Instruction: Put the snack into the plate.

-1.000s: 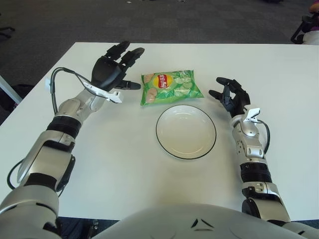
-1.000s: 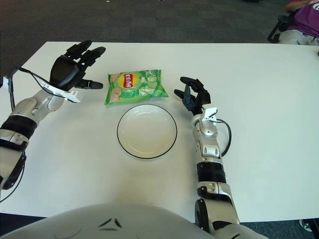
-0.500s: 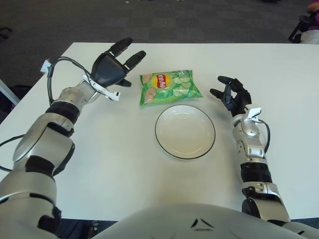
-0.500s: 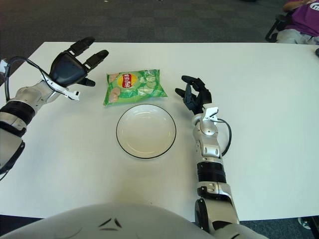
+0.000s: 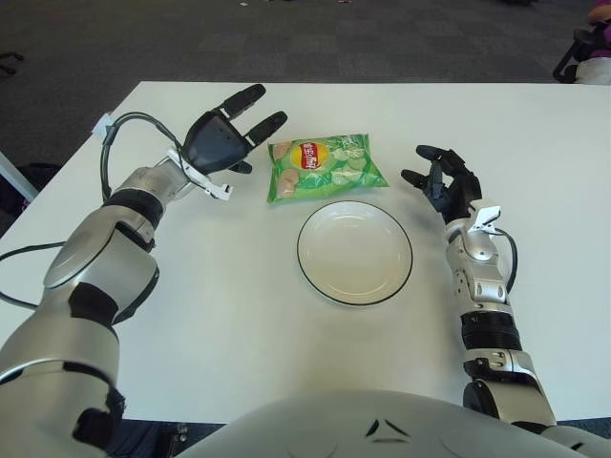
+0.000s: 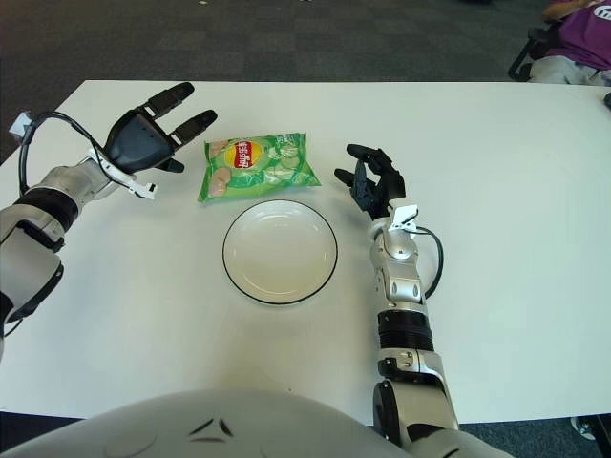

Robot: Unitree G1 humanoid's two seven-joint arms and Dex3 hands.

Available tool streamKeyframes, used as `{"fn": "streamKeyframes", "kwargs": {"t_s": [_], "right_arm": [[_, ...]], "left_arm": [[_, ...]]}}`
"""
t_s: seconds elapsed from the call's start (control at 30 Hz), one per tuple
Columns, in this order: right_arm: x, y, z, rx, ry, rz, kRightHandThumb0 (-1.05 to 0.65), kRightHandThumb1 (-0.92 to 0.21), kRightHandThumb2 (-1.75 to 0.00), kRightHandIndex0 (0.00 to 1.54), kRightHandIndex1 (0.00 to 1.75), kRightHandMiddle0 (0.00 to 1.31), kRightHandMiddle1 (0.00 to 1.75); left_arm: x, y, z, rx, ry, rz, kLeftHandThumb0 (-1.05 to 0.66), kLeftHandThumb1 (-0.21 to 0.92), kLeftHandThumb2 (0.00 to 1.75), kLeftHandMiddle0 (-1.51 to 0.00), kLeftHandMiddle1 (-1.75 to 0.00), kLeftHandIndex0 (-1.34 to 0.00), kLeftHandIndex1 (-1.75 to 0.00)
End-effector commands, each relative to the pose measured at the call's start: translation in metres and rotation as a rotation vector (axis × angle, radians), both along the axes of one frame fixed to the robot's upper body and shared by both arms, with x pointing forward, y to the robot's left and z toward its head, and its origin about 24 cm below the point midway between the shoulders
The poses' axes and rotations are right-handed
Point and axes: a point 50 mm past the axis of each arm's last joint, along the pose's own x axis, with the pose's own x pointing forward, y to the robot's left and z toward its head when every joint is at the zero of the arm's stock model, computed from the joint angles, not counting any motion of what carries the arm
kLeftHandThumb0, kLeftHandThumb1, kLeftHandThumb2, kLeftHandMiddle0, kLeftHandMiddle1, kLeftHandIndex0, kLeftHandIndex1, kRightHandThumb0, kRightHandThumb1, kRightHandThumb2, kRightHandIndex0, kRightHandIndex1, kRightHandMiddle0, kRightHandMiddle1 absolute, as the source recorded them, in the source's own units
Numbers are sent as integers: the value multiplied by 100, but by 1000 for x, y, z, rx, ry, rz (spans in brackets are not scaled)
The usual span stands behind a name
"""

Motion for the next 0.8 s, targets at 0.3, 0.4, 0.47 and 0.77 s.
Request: {"fn": "streamKeyframes", "kwargs": {"t_s": [0.3,0.4,0.47,0.77], "right_arm": [[-2,-3,3,-2,-4,-8,-38,-92,-74,98,0,45,62],[-2,-3,3,-2,-4,-8,-38,-92,-74,98,0,45,62],[-2,-3,3,-2,-4,-8,-38,-92,-74,98,0,45,62],[-2,-3,3,-2,-4,-8,-38,-92,-74,98,0,45,62]], "left_arm": [[0,-1,2,24,-5,-39,-62,89,0,-30,0,-39,-5],[-1,-2,-1,17,-1,-44,-63,89,0,-30,0,-40,-5],[-2,-4,-5,11,1,-48,-64,90,1,-30,0,-40,-5],[-7,-14,-19,-26,-18,-78,-68,91,1,-34,-1,-45,-6]]}}
